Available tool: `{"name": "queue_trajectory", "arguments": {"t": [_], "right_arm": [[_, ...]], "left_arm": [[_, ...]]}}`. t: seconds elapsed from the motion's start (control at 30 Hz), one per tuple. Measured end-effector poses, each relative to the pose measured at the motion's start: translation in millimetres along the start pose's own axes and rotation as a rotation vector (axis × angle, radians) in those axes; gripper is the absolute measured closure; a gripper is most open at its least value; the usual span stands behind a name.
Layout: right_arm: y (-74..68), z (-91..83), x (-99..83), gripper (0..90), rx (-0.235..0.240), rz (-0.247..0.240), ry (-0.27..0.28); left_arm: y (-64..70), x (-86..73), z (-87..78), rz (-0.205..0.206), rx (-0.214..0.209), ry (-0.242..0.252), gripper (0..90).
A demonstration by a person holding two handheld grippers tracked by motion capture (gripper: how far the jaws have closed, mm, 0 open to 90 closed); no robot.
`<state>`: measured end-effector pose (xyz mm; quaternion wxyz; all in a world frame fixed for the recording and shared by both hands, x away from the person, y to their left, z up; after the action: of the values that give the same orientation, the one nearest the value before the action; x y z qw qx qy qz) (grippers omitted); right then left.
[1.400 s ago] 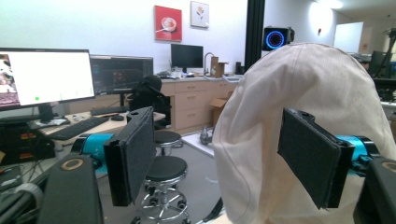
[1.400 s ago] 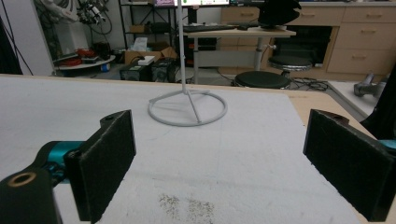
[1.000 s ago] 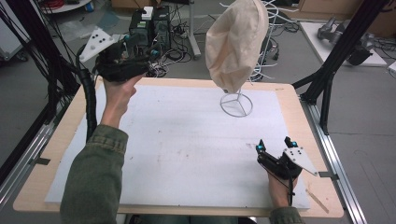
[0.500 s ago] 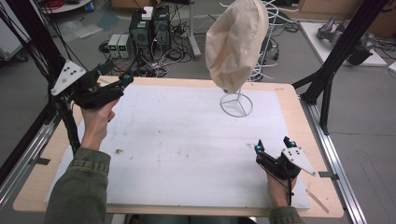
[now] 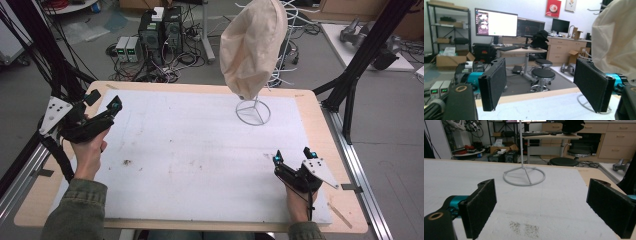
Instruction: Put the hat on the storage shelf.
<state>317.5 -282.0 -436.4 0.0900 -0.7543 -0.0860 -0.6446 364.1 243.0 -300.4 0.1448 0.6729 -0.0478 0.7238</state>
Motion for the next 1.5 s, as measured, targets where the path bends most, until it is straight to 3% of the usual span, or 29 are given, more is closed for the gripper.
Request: {"name": "queue_trajectory", "arguments": {"t": [0.1,0.27,0.6,0.97,1.13,1.23,1.5], "right_arm": [[-0.3,0.4,0.0,8.2,0.0,-0.001,0.001],[-0.3,0.2,-0.1,8.2,-0.002,-0.002,0.001],[-0.3,-1.5,0.0,8.2,-0.003,0.002,0.003],[0.9,-2.6,0.1,8.1,-0.008,0.041,0.014],[2.8,-4.4,-0.2,8.2,-0.015,0.057,0.02],[3.9,-5.1,-0.9,8.2,-0.022,0.061,0.019],[4.5,-6.7,-2.6,8.2,-0.026,0.077,0.014]], "left_arm": [[-6.8,-9.0,-6.8,0.022,0.027,-0.017,26.3],[-14.5,-18.5,-15.5,0.023,0.04,-0.026,26.2],[-28.6,-34.8,-32.8,0.005,0.076,-0.04,25.8],[-47.8,-66.2,-46.5,-0.018,0.155,-0.039,25.4],[-54.7,-81.0,-50.6,-0.009,0.208,-0.058,24.2],[-63.4,-93.1,-54.3,-0.029,0.27,-0.081,24.1],[-73.7,-105.5,-62.0,-0.03,0.344,-0.113,24.2]]}}
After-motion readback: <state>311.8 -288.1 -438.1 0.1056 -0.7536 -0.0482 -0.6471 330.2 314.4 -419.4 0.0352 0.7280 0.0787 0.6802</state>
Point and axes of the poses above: each handheld gripper's, and its own axes: z roughly forward along the jaws, x roughly out of its top, y roughly to its right, the point moved 6 cm from there along z, roughly forward along the jaws, and after that the axes turned 7 degrees about x, right-handed, at the moved point
